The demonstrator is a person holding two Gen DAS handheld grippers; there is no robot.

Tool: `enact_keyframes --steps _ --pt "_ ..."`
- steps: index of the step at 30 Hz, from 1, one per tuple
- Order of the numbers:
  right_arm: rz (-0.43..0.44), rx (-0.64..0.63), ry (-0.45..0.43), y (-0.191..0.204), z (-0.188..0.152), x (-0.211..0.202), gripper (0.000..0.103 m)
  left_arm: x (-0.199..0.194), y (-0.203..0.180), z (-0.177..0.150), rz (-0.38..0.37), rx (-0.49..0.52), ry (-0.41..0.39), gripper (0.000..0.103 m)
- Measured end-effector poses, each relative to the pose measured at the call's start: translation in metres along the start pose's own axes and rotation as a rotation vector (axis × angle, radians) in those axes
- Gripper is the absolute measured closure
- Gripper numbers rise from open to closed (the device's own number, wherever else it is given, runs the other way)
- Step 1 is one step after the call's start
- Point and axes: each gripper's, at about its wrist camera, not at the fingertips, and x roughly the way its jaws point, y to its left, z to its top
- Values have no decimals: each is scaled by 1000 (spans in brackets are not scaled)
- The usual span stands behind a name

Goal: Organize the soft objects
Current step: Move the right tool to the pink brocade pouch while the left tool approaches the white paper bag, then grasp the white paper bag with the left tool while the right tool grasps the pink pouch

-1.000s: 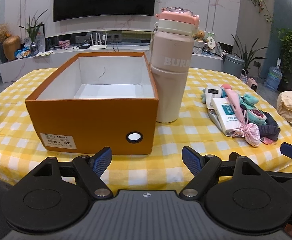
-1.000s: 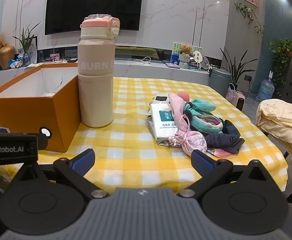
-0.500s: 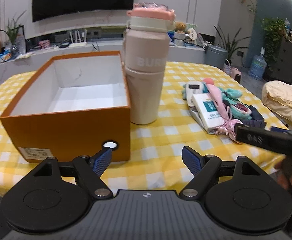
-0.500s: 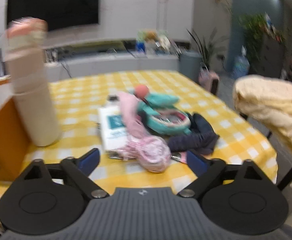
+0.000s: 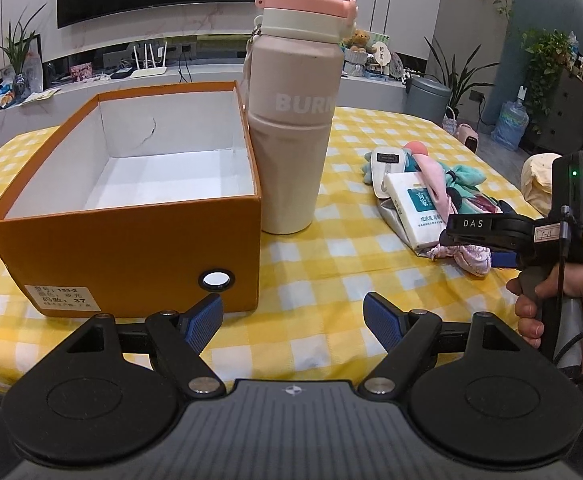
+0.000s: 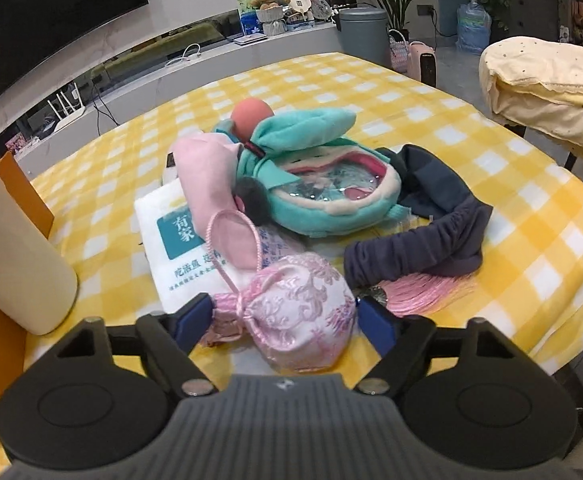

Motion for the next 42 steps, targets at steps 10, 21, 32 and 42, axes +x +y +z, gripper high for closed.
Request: enact_keyframes --steps 10,21,32,42 --pt "3 -59 47 -4 0 -10 34 3 -15 5 -13 28 -2 11" --pt "3 -45 57 -24 -3 -16 33 52 -72 15 -119 267 -93 11" --pt "75 41 75 -42 0 -14 33 135 -85 60 -310 160 -39 17" --pt "81 16 75 -42 -1 -16 33 181 -85 59 -415 42 40 71"
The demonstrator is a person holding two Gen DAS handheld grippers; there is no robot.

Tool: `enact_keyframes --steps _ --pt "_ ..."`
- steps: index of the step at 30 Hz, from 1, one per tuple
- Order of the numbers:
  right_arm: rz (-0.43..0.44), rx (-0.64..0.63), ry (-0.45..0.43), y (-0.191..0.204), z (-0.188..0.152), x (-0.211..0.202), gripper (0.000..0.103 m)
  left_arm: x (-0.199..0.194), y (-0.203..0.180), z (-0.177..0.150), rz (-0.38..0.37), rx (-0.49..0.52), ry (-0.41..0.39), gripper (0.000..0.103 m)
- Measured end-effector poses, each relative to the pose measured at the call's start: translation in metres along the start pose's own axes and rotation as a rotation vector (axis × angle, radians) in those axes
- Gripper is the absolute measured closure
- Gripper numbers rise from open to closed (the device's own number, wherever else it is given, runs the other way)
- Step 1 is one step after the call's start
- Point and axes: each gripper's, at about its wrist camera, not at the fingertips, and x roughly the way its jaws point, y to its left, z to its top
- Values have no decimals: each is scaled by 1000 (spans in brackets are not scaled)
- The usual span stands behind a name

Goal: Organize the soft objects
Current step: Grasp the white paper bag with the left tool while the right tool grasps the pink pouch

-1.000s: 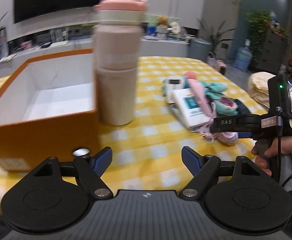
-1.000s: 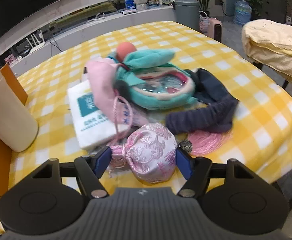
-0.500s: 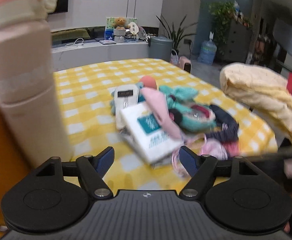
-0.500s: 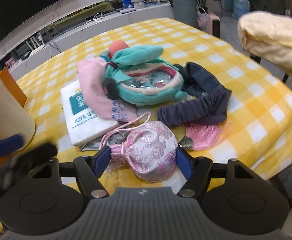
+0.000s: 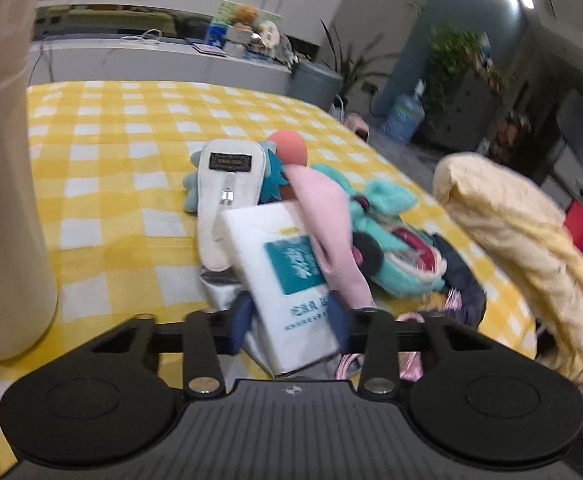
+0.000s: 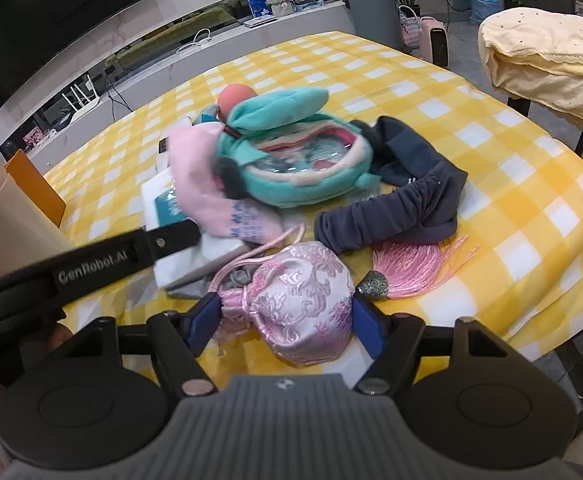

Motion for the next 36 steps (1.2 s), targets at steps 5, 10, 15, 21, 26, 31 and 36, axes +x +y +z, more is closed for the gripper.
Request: enact_keyframes --steps 5,10,15,21,26,31,36 --pt "-10 -15 -2 3 0 1 33 -15 12 -4 -24 -86 -52 94" --pt "-7 -9 -1 1 0 1 33 -25 15 -9 5 -81 -47 98" --pt "-7 -11 -1 2 0 1 33 -63 7 -23 127 -21 -75 99" --pt "-5 -4 -3 1 0 1 34 -96 5 -32 286 -17 -40 99" --pt "-1 27 -27 -3 0 -7 36 -106 4 -36 289 -27 -77 99" --pt "40 7 -117 3 -2 -28 36 -117 -1 -31 286 -17 -127 101" --pt "50 33 -142 -1 -2 -35 36 -118 -3 -27 293 -39 -110 102"
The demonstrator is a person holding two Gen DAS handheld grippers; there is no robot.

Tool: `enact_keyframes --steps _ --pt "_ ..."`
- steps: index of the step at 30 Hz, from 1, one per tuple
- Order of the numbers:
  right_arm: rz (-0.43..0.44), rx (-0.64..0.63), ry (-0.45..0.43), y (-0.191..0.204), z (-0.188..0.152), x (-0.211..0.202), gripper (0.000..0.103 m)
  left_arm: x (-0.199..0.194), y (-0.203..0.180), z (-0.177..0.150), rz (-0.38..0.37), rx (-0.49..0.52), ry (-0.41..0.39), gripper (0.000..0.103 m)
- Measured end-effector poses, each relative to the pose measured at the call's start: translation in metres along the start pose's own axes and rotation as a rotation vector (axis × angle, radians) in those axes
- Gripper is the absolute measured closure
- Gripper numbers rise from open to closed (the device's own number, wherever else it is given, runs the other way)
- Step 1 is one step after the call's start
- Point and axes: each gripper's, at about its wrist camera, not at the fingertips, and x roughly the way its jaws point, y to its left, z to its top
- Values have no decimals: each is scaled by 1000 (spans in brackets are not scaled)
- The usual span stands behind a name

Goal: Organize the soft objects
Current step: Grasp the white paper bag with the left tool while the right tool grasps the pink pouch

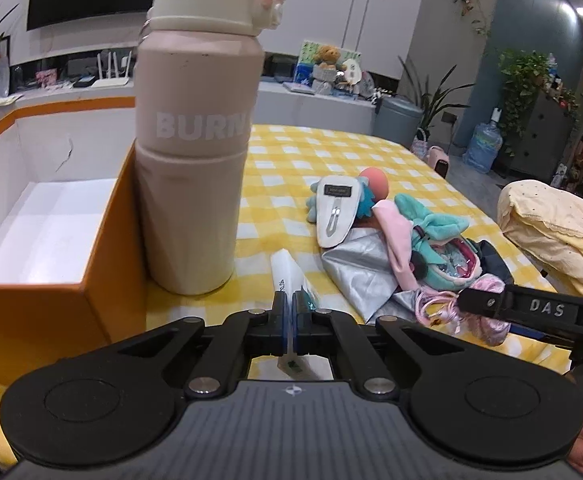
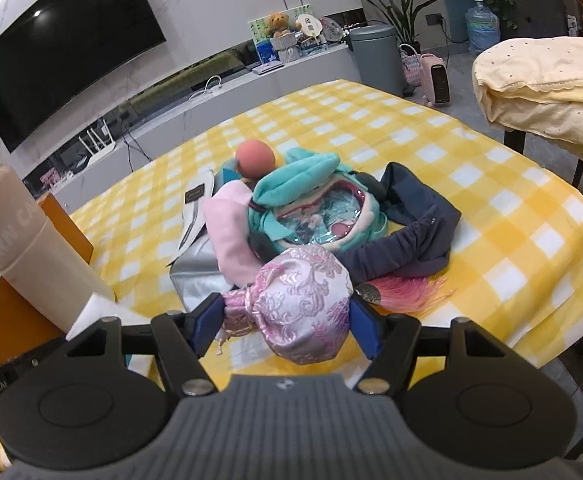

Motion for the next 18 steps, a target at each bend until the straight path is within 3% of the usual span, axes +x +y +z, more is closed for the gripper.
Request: enact_keyframes --steps 6,8,9,10,12,15,18 --pt "-3 -3 20 4 -3 4 36 5 5 -14 11 -3 61 98" --pt "2 -18 20 7 -5 3 36 15 8 -21 -5 5 86 85" --pt "4 -23 20 8 -5 3 36 21 9 -25 -13 6 110 66" --pt "2 -23 22 7 -5 3 36 28 10 -28 -15 9 142 36" --pt "-5 -14 36 5 -5 5 36 31 9 -31 16 8 155 11" --pt "-3 8 54 2 -5 7 36 28 -2 -23 10 41 157 2" --pt "1 8 61 1 -5 8 36 33 -16 -16 9 44 169 1"
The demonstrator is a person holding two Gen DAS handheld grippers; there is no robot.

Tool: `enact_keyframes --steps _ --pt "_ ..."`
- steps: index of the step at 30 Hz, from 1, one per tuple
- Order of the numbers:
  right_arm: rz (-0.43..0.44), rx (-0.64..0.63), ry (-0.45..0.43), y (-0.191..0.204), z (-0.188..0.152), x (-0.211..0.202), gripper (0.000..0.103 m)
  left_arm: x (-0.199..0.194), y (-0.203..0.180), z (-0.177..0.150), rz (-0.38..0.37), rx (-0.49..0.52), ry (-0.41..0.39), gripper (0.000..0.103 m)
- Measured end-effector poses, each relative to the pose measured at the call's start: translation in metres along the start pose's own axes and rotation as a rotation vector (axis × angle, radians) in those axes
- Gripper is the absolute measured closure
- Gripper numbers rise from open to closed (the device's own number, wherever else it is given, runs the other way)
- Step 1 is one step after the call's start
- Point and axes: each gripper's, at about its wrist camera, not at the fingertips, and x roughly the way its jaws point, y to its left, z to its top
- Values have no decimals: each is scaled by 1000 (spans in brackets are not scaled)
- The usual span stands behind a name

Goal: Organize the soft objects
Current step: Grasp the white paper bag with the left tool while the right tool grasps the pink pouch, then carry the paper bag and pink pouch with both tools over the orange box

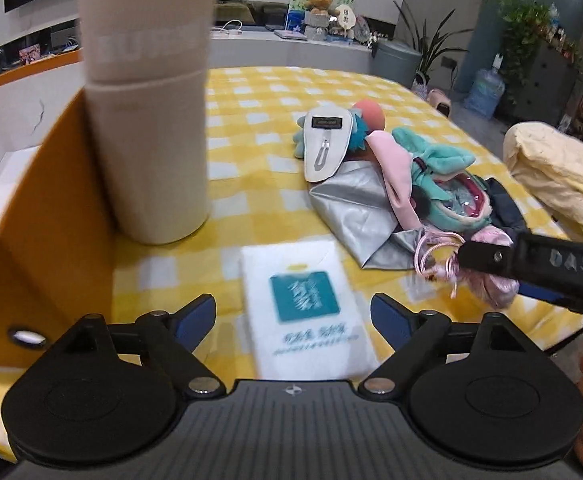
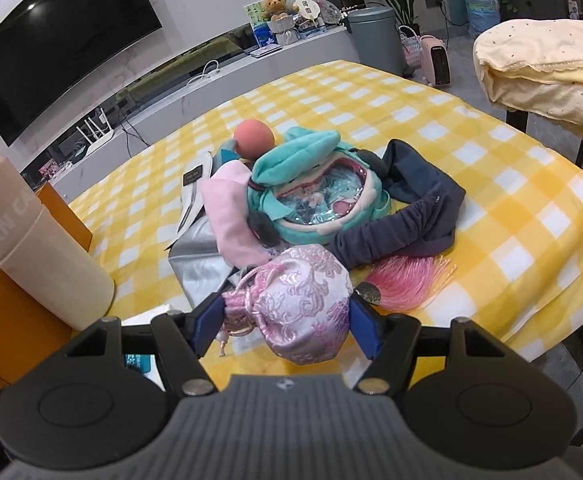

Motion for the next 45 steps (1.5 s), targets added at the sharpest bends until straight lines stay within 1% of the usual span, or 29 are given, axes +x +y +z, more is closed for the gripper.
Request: enact_keyframes --steps 2,4,5,9,11,17,20,21,22,24,25,29,34,39,43,45 --pt "2 0 3 0 -1 0 36 10 -9 5 18 9 10 1" --pt "5 3 7 -2 -1 -1 36 21 -17 9 4 14 31 1" --pt "7 5 7 -2 -1 -1 36 29 -21 11 9 14 52 1" --pt "12 5 7 -3 0 -2 36 47 -32 6 97 46 75 3" --pt "11 1 7 -2 0 -2 36 48 -37 1 128 84 42 3" --pt "5 -31 0 2 -2 -3 36 46 -36 -8 105 94 -1 4" --pt "5 -40 2 4 -2 -3 36 44 -33 -6 87 111 1 9" --pt "6 -43 1 4 -3 -3 36 43 -33 -5 81 109 1 22" --pt "6 -46 0 5 -3 -3 36 43 -33 -5 82 107 -3 24" --pt "4 -51 -2 6 -3 -3 36 38 -31 -7 102 91 -24 27" --pt "2 -54 -4 6 -4 -3 36 36 -29 -7 106 74 -21 28" --pt "-7 -81 -17 11 -5 -5 36 29 -20 -5 75 10 -13 29" --pt "-7 -103 -43 17 -5 -13 36 11 -13 -4 57 -8 -20 29" --pt "57 -113 -70 27 -3 -36 36 -13 -10 5 48 -26 -39 29" --pt "111 -175 -67 48 -7 -57 36 -41 0 8 34 -61 -43 29" --pt "137 -214 -56 63 -13 -68 36 -54 3 9 37 -54 -27 29"
